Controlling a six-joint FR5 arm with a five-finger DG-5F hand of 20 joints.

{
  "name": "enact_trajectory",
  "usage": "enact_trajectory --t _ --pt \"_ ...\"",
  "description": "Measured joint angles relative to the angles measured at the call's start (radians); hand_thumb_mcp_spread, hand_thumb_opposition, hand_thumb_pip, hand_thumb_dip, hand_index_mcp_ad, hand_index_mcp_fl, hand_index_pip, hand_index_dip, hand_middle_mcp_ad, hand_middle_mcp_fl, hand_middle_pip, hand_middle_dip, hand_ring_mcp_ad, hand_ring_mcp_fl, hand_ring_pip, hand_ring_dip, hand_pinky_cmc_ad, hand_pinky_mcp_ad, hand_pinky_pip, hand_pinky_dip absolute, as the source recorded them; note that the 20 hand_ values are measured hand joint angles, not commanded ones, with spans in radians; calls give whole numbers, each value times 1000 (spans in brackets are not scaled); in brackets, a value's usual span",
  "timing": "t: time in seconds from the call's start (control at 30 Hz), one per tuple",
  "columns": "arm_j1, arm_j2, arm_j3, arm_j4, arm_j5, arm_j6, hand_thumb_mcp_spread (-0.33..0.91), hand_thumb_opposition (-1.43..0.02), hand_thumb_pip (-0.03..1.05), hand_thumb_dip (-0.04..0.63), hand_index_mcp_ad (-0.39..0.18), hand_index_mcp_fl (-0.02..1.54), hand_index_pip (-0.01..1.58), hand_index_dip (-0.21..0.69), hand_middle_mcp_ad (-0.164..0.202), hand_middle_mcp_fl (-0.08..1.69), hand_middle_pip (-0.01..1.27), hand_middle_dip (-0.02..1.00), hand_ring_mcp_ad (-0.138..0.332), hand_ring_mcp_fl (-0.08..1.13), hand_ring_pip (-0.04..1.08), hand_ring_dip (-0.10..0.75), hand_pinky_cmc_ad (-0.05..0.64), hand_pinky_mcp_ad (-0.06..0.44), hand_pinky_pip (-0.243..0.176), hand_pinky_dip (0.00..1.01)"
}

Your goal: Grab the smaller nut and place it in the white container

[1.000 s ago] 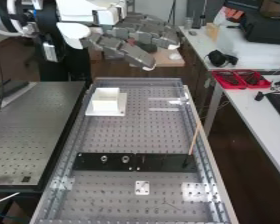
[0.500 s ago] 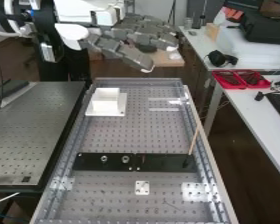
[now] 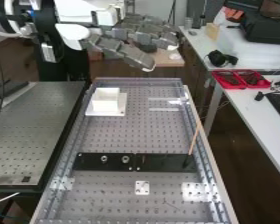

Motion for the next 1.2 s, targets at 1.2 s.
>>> enact_trajectory --t 1.2 --pt "6 29 -32 -14 -12 5 239 -728 677 161 -138 175 117 223 70 106 120 237 138 -3 89 99 379 295 -77 293"
